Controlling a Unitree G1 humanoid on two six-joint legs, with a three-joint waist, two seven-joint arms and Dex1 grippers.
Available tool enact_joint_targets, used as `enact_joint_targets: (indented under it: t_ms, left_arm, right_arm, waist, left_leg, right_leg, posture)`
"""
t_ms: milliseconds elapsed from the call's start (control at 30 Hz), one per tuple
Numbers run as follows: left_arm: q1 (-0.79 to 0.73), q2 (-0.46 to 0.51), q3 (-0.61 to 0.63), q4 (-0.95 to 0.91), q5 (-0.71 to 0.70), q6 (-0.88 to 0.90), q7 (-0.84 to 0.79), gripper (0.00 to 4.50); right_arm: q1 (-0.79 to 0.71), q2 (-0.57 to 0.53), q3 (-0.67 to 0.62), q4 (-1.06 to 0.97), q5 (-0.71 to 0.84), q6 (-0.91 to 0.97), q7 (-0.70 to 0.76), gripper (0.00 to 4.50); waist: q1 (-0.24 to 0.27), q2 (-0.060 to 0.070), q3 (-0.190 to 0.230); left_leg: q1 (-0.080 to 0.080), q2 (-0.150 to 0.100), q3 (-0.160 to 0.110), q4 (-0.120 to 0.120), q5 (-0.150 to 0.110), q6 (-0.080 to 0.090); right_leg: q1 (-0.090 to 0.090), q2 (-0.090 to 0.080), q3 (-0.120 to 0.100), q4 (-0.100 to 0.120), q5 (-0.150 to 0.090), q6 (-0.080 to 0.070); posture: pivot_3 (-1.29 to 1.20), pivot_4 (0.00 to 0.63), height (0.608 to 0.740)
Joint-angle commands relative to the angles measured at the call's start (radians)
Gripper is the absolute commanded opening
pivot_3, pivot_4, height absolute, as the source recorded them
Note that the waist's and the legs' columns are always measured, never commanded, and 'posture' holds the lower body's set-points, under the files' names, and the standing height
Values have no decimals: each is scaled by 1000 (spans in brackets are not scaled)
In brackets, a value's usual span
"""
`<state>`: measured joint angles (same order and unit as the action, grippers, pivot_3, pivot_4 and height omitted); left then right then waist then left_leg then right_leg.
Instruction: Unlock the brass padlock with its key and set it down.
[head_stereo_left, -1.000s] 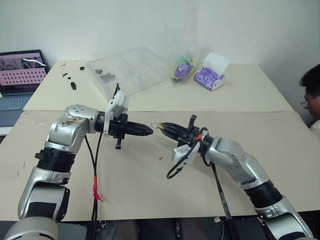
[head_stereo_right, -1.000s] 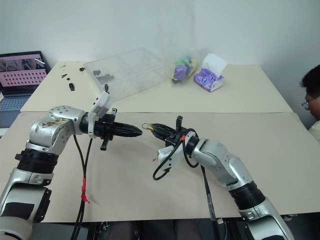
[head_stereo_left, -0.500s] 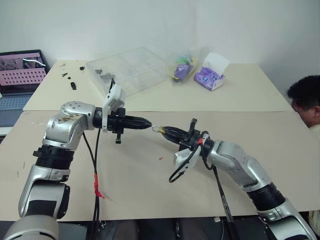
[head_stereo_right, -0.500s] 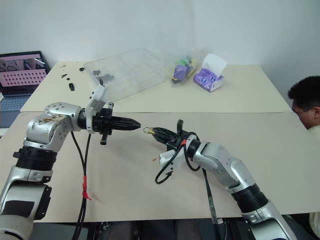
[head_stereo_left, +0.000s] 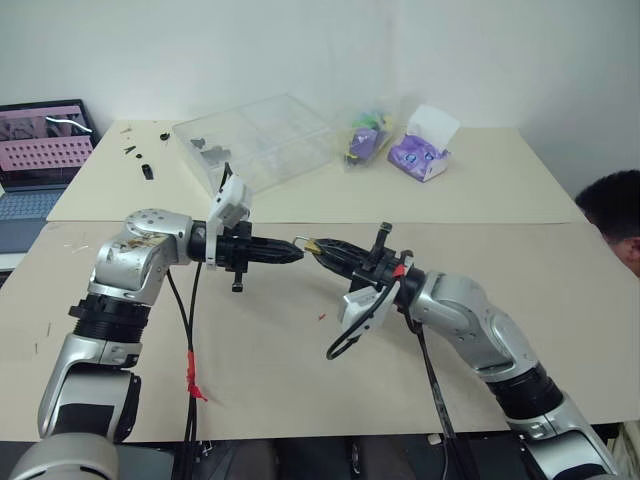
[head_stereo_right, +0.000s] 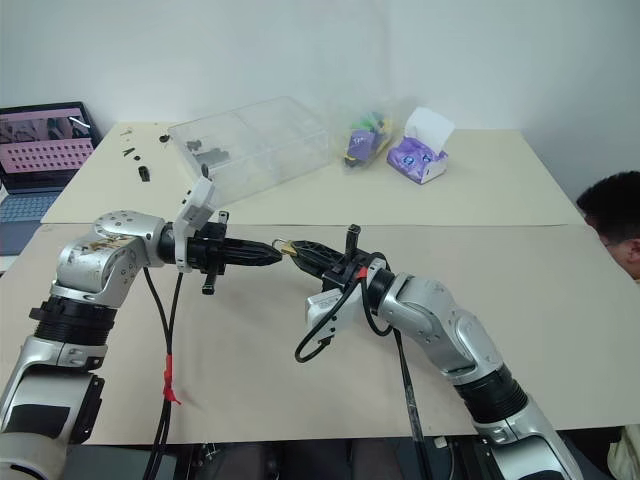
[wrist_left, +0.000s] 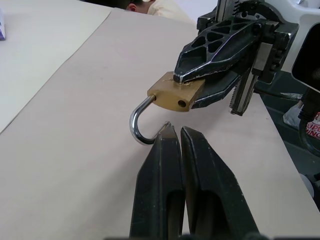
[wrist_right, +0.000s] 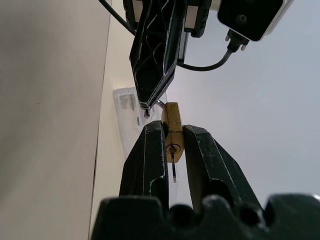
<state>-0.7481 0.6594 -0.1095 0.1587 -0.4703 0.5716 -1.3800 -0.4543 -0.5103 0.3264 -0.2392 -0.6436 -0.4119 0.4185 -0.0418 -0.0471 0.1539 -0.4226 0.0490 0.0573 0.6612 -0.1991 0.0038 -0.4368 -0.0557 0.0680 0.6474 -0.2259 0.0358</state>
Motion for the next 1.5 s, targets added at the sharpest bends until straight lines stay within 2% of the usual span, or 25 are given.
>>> enact_joint_targets:
  t_ms: [33,1000,1500]
  left_arm:
    - [-19,-1,9,-17,0,-10,2,182]
    - [-35,-15,18,2,11,-21,19,182]
    - [-36,-8,25,6,11,-26,29,182]
  right_arm:
    - [-2,-4,-29,-63,31,-4,8,245]
    - [39,-19,-23,-124,143,-6,85,245]
    - [7,-51,-76,-13,102,-30,28,245]
  waist:
    - [0,0,0]
    - [1,0,0]
    - [1,0,0]
  left_leg:
    - [0,0,0,0,0,0]
    - [0,0,0,0,0,0]
    - [0,0,0,0,0,0]
  right_leg:
    - [0,0,0,0,0,0]
    - [0,0,0,0,0,0]
    - [0,0,0,0,0,0]
  posture:
    - [0,150,740]
    - [0,150,740]
    - [0,150,740]
